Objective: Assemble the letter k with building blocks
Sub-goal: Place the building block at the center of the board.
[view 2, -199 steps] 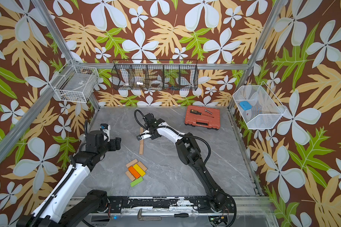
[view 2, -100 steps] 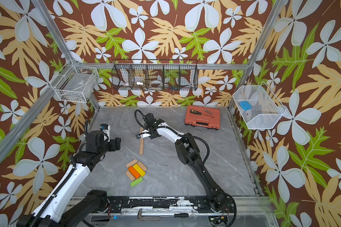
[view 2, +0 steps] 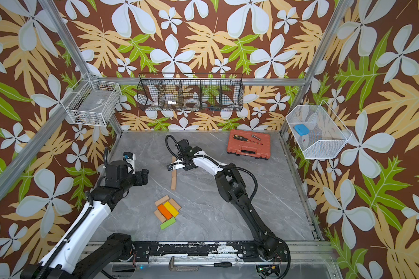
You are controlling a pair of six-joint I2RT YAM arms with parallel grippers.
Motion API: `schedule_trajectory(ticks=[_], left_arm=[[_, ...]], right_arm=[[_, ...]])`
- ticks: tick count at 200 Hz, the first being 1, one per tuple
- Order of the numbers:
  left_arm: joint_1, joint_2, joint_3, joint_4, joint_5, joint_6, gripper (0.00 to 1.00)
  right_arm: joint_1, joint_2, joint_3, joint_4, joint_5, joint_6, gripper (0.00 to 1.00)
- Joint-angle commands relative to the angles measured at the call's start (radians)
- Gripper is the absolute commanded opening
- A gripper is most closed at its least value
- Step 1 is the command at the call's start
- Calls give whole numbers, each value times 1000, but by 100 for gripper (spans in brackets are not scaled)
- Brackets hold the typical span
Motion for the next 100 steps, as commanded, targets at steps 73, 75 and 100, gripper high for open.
schedule_trajectory(ticks=[73,75,100], left_arm=[[2,0,-4,27,-3,1,87],[2,1,-3,27,-4,1,87],[2,1,-5,27,-5,1,86]], right_arm=[[-4,-31,-11,-5,-11,-31,46],[-3,-32,-11,-4,-12,-30,46],[-5,-77,-29,14,-59,17,46]])
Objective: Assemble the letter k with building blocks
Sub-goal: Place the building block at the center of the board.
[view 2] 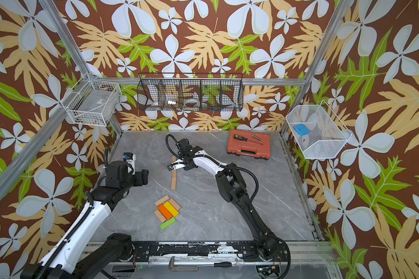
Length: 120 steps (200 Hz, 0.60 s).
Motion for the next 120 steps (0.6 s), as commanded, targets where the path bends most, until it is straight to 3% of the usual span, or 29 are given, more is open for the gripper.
schedule_trajectory(ticks=[1,26,43,60,78,97,120], left_arm=[[1,1,-2,27,-5,1,86],[1,3,-2,27,-4,1,86],[2,3,-2,27,-4,1,87],[3,-1,-2,25,-9,1,86],[1,-2,-3,24,-12,-2,87],[3,5,-2,25,-9,-5,87],[2,15,3,22,3,-7,87]], right_arm=[[-3,-49,-16,20,-58,46,46],[-9,-146,-120,85,-122,150,48],[-19,-232,-211,155,-196,309,49],[-33,-314,-297,289,-260,691,56],[-37,-349,-330,361,-232,1214,61],[-37,-370,-404,404,-210,1648,61],[-35,-399,-575,534,-202,2035,64]])
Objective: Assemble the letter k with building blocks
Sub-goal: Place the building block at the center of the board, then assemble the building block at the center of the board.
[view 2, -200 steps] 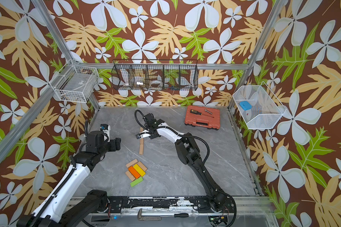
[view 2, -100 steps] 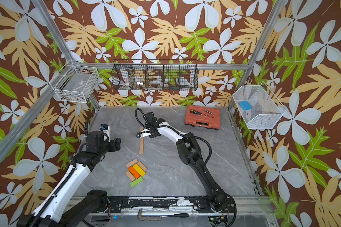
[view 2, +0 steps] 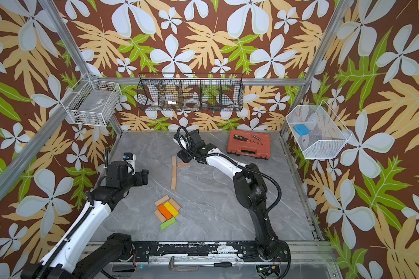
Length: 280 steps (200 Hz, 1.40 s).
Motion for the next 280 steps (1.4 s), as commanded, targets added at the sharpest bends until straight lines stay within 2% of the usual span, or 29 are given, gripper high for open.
schedule_trajectory(ticks=[1,26,80,154,207,280], left_arm=[[2,7,4,22,7,-7,87],[2,1,-1,23,6,-7,87],[1,-7,-1,23,0,-7,87],[3,-10,-2,21,-2,-7,87],[2,-9,-2,22,-2,-7,87],[2,-8,-4,22,1,-8,87]], right_arm=[[3,-20,-129,145,-1,645,64],[10,-40,-236,256,58,818,65],[9,52,-243,352,65,956,63],[8,135,-174,340,108,958,65],[4,143,-172,322,126,943,66],[-7,195,-118,305,78,927,66]])
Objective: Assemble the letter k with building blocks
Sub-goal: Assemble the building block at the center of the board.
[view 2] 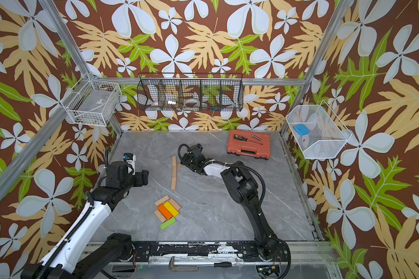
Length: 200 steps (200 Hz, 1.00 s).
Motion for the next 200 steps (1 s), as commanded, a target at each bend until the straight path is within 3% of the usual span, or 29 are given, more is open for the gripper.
schedule_trajectory(ticks=[1,80,200], left_arm=[[1,0,1,22,0,-8,87],[1,2,3,22,3,-8,87],[2,-5,1,22,5,-8,87]], right_arm=[[1,12,10,-25,-17,-9,66],[23,-46,-114,72,-61,93,65],[29,18,-22,38,-86,71,65]])
